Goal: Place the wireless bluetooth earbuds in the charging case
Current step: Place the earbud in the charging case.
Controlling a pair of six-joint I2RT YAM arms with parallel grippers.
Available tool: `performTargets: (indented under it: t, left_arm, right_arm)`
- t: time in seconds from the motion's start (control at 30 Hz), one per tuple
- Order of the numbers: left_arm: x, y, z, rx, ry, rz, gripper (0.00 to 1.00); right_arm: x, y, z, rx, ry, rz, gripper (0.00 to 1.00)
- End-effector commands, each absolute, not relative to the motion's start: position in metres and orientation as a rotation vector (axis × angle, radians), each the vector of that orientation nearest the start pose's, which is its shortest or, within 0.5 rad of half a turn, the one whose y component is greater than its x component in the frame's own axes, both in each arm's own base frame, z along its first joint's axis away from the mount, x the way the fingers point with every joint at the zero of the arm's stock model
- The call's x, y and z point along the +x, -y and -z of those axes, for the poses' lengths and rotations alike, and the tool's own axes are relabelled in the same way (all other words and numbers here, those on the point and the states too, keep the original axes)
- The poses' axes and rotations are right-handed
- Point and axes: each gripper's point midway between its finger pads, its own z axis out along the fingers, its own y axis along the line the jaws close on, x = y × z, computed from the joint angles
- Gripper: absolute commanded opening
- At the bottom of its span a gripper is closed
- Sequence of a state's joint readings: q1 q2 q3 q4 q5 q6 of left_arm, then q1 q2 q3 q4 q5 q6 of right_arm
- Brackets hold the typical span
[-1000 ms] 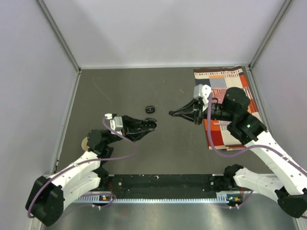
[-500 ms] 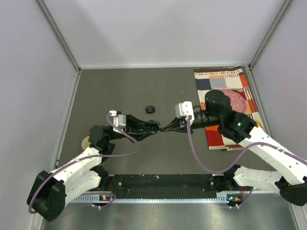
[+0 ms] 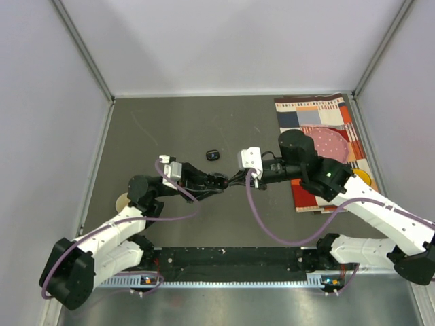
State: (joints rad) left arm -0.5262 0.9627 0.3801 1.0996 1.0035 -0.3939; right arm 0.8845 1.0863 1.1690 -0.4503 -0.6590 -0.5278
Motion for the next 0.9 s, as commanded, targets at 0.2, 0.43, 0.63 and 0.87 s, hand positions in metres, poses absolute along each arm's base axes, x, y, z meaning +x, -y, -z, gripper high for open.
performTargets:
  t: [0.2,0.43,0.63,0.87]
  left_arm:
    - [0.145,0.267,-0.312,1.048,-0.876,1.268,0.0]
    - [0.149,0.267,-0.311,1.023,-0.888,1.256,0.0]
    - [0.151,0.264,-0.313,0.999,-0.872,1.218,0.0]
    - [0.155,0.26,-0.311,0.997,-0.846,1.137,0.0]
  right_arm:
    - [0.145,-0.328,-0.337,-1.525,-1.094,-0.852,0.0]
    - [0.143,-0.338,-0.324,-1.544,-1.128,-0.869,0.0]
    - [0.149,-0.34,-0.312,-1.538,-1.188,-0.849,0.0]
    - [0.16,-0.336,-0.304,-1.514,-1.258,-0.782,0.0]
